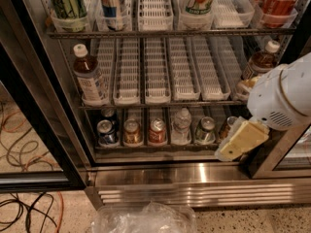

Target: Pick 7up can from top shelf of fridge

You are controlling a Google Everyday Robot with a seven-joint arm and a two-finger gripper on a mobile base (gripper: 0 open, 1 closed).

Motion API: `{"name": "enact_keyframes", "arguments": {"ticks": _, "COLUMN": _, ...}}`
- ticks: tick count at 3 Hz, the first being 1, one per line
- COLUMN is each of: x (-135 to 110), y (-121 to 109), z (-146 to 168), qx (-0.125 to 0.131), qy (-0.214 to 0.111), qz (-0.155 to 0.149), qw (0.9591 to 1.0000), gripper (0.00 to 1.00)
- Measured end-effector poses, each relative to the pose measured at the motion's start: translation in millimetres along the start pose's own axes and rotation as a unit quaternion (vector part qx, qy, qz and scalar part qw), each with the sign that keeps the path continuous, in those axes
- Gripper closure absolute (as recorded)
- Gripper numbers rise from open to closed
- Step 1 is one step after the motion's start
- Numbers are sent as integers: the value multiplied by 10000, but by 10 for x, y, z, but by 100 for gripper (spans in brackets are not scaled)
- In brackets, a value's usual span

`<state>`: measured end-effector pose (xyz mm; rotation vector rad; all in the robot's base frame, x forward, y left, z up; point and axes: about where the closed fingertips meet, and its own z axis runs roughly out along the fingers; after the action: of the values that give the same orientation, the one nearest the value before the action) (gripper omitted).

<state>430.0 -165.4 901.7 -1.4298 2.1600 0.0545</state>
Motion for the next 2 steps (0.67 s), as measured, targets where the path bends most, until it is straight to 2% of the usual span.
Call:
{"name": "enact_keyframes", "arguments": {"ticks": 1, "x": -84, "y": -143, "z": 39, "qx": 312, "qy": -182, "qz": 5, "qw": 9993, "gripper": 0}}
{"name": "enact_keyframes", "arguments": {"ticks": 2, "x": -86, "y": -145, "z": 37, "qx": 314, "qy": -183, "qz": 5, "qw": 9993, "gripper": 0}}
